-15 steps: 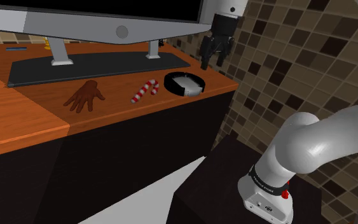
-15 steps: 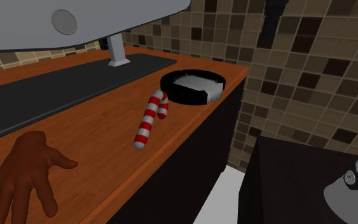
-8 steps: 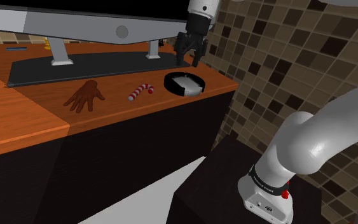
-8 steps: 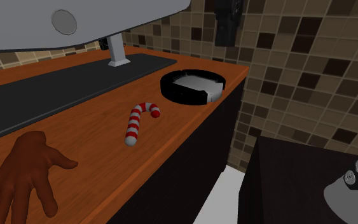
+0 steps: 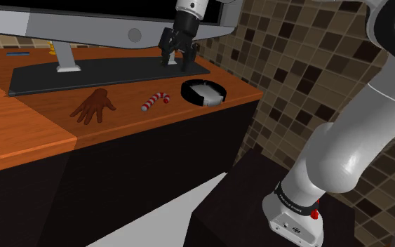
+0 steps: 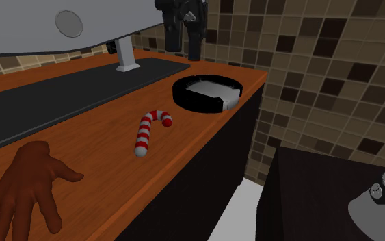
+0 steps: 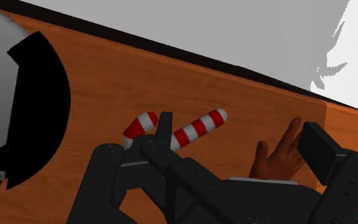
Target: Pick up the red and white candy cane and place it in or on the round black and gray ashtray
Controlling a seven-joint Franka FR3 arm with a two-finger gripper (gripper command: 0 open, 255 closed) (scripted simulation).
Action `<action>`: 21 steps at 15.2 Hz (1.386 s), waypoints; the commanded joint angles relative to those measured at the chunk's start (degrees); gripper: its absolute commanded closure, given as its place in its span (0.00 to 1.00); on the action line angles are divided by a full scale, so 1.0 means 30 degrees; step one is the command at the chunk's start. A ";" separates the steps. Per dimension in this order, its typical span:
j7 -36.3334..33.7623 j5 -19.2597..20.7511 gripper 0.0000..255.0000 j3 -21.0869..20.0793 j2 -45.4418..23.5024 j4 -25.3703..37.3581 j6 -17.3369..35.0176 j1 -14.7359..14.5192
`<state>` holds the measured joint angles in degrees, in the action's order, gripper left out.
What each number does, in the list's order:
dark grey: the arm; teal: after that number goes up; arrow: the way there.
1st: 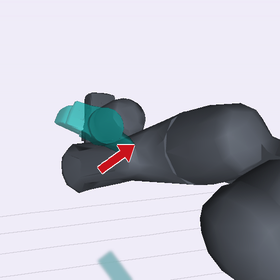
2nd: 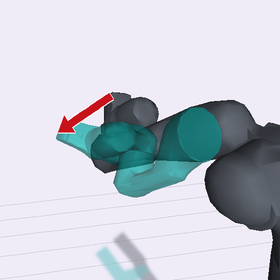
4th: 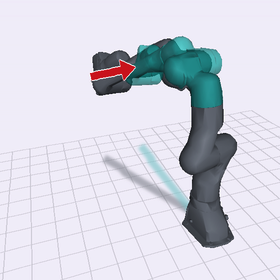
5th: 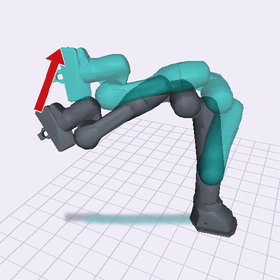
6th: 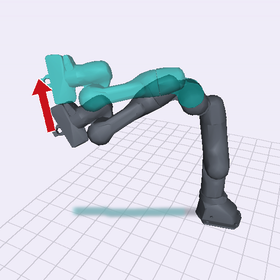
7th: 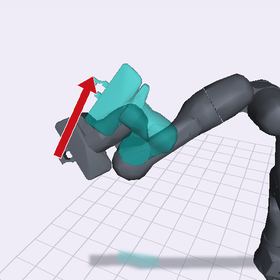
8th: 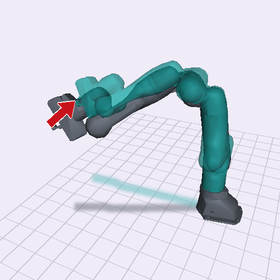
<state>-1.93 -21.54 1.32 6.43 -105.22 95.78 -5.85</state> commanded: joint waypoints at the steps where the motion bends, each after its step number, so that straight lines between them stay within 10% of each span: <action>1: 0.0322 -0.0966 0.00 -0.0011 -0.1461 0.1396 -0.0119 -0.0153; 4: 0.0613 -0.2167 0.00 -0.0102 -0.3408 0.3533 -0.0551 -0.0244; 19: 0.0771 -0.2308 0.00 -0.0470 -0.3252 0.1640 0.1336 -0.0641; 20: 0.0771 -0.2308 1.00 -0.0470 -0.3252 0.1640 0.1336 -0.0641; 21: 0.0771 -0.2308 1.00 -0.0470 -0.3252 0.1640 0.1336 -0.0641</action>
<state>0.38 -28.46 -0.10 -3.33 -100.30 99.79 -7.78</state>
